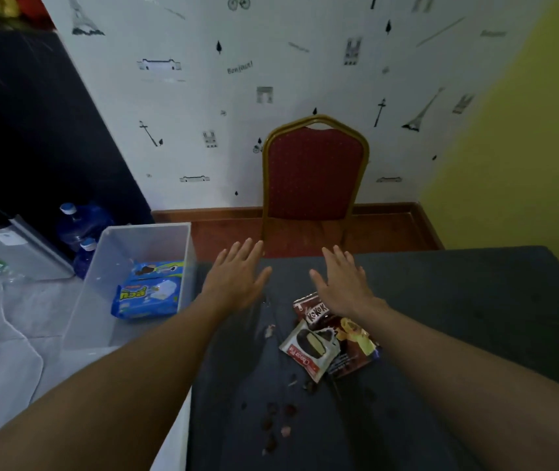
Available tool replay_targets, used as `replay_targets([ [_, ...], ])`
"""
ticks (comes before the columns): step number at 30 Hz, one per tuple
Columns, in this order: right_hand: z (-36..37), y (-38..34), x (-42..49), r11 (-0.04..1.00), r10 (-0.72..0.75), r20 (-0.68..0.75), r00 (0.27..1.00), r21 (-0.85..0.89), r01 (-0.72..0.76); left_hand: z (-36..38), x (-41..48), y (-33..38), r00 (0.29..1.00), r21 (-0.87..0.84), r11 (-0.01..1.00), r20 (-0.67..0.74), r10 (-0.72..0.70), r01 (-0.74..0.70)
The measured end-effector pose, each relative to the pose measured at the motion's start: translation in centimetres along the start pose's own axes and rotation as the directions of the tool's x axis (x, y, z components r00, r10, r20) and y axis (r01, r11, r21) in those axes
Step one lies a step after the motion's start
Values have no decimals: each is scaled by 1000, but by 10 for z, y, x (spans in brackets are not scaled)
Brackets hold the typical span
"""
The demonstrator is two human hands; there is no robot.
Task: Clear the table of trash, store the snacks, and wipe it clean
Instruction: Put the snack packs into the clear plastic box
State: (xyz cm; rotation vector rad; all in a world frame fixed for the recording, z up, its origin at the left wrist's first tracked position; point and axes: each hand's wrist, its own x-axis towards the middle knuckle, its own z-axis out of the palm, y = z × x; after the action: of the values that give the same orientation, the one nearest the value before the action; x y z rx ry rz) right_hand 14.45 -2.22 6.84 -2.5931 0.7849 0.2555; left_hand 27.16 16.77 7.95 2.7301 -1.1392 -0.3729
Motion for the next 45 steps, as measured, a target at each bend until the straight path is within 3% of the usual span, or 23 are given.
replay_targets([
  [9, 10, 90, -7, 994, 109, 94, 990, 11, -110, 62, 19, 67, 974, 2, 998, 221, 55, -56],
  [19, 52, 148, -3, 991, 131, 320, 938, -53, -120, 127, -1, 100, 906, -44, 995, 419, -62, 89],
  [32, 37, 151, -11, 986, 154, 116, 981, 39, -159, 129, -1, 105, 921, -133, 985, 387, -46, 105],
  [40, 11, 108, -12, 994, 47, -27, 999, 102, -44, 84, -6, 87, 955, -167, 982, 295, -37, 90],
  [45, 5, 63, -12, 992, -51, -88, 995, 115, 61, 43, -18, 60, 972, -201, 968, 212, -104, 148],
])
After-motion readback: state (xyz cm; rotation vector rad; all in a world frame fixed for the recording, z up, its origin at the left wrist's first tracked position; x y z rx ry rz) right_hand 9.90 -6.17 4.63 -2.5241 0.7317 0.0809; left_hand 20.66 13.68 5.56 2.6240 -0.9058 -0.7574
